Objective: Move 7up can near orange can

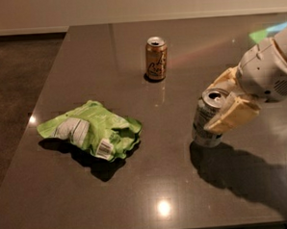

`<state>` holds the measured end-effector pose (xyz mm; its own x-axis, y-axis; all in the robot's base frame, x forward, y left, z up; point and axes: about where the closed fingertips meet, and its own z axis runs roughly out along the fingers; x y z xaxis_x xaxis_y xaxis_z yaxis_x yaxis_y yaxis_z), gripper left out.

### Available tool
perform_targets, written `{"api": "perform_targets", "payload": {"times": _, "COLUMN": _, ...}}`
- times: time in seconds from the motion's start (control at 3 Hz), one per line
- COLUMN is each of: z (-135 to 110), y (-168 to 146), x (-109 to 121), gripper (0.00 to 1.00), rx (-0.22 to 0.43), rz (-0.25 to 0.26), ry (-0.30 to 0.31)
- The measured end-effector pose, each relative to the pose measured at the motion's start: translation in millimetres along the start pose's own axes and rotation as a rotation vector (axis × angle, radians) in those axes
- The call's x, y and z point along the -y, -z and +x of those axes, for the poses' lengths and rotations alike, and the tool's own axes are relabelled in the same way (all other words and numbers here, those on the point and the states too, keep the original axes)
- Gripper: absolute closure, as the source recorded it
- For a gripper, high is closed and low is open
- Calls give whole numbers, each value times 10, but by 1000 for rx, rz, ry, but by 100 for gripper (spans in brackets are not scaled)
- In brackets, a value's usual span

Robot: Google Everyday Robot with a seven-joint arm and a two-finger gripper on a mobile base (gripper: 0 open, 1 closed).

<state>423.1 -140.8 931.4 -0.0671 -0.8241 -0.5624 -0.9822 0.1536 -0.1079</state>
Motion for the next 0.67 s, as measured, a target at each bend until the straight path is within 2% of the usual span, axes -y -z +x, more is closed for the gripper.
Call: {"api": "perform_targets", "payload": {"times": 0.67, "z": -330, "y": -163, "x": 911, "gripper": 100, "rx": -11, "rz": 29, "ry": -83}}
